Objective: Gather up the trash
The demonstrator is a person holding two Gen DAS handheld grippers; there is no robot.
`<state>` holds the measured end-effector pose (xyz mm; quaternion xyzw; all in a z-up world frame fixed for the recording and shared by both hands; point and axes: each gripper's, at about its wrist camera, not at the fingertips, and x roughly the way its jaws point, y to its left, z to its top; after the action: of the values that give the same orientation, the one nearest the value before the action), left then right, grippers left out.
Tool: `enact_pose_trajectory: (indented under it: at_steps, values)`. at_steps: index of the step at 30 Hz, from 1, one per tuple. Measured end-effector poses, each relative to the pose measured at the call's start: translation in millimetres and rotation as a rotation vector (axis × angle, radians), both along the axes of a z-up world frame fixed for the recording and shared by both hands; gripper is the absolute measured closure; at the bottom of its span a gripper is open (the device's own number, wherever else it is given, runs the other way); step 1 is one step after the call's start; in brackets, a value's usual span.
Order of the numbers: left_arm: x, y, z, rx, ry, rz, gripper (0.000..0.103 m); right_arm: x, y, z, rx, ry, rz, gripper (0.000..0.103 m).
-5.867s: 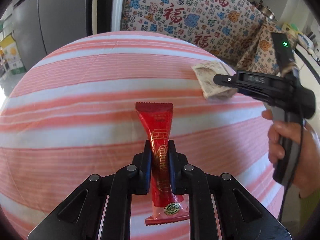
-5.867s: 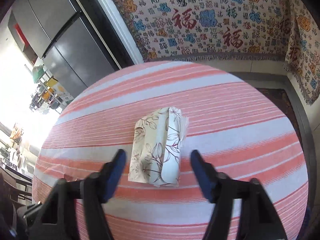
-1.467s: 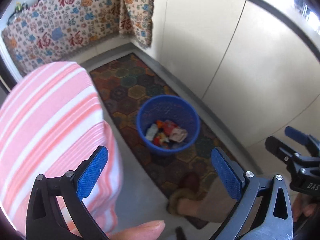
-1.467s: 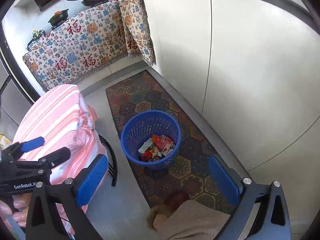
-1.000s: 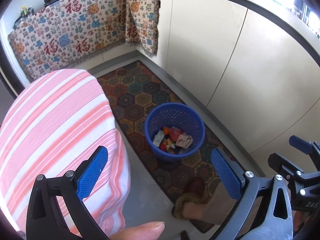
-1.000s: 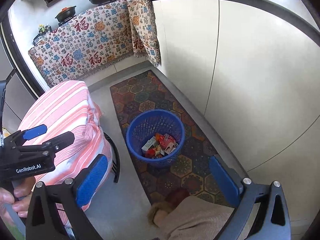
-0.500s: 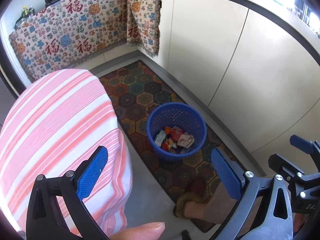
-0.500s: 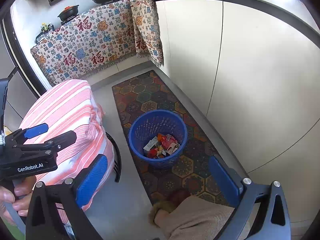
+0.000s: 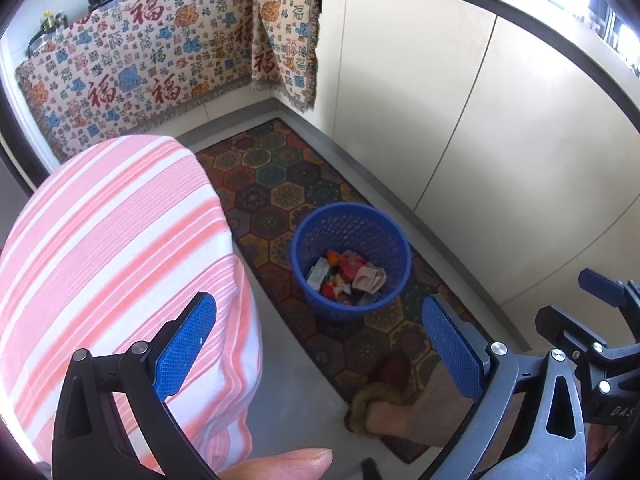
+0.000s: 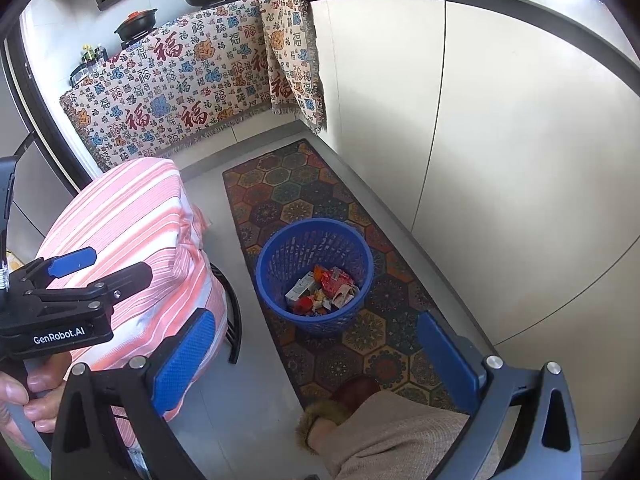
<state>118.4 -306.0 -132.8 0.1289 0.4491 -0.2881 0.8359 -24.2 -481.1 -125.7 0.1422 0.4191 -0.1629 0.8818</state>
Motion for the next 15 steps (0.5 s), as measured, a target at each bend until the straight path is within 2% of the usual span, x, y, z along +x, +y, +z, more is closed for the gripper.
enact_pose_trajectory:
  at_steps: [15]
  values:
    - [1.8,1.9,-1.2,-0.003,0.009,0.003,0.001,-0.4,1.2,-0.9,0.001,0.002,0.002,0.000]
